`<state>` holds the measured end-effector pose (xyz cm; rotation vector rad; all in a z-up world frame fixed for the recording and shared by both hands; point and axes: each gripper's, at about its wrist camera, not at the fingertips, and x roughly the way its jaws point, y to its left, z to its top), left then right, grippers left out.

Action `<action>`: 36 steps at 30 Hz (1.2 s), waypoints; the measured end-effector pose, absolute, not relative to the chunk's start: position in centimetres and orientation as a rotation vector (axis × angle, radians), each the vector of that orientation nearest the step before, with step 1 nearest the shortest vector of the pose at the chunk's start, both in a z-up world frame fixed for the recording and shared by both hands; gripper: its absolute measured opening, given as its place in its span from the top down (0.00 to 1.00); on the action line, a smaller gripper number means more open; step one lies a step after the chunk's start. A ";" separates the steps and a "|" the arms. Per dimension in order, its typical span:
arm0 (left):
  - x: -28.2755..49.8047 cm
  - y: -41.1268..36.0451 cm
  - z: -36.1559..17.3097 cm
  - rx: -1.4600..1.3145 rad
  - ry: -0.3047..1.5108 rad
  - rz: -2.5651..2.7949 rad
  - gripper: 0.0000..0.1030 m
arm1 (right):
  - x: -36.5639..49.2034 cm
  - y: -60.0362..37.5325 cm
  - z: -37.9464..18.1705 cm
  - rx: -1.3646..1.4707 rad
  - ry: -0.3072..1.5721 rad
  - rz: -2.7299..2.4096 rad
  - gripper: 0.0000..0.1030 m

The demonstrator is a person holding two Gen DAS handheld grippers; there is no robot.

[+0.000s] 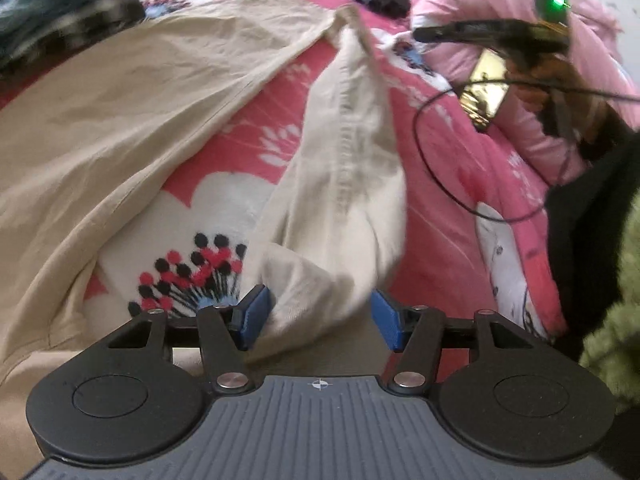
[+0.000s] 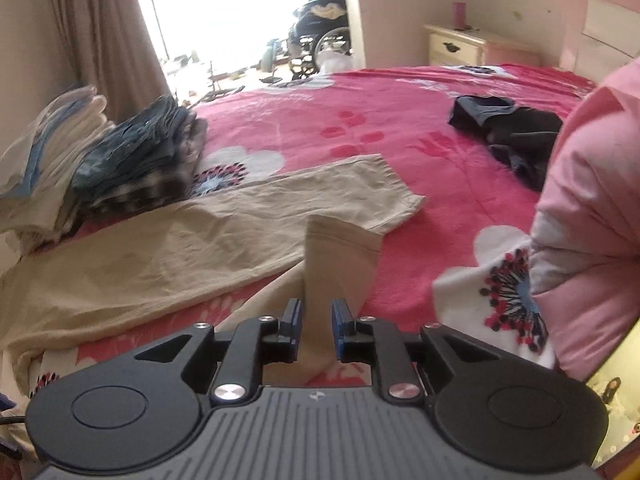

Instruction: Fold clothes

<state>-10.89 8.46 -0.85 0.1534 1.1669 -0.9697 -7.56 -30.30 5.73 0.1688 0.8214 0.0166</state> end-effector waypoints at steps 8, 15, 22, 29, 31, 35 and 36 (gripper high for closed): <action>-13.6 8.4 -1.3 0.285 1.139 -1.019 0.49 | -6.6 -28.1 3.6 0.250 0.947 0.103 0.82; -12.4 9.1 -0.7 0.190 1.117 -0.985 0.50 | -6.3 -25.7 1.7 0.331 1.019 0.151 0.78; -9.9 8.9 -1.3 0.032 1.145 -0.920 0.48 | -6.8 -26.6 1.2 0.379 1.003 0.099 0.78; -9.7 7.9 -1.6 0.016 1.118 -0.883 0.52 | -6.3 -30.9 1.4 0.447 0.882 -0.107 0.47; -9.8 7.8 -1.4 0.024 1.095 -0.870 0.58 | -5.7 -32.0 1.0 0.468 0.858 -0.160 0.46; -10.2 7.8 -0.9 0.032 1.050 -0.841 0.74 | -4.0 -32.7 -0.2 0.487 0.833 -0.162 0.45; -10.3 7.9 -0.7 0.032 1.038 -0.833 0.78 | -3.5 -32.6 -0.5 0.478 0.827 -0.157 0.48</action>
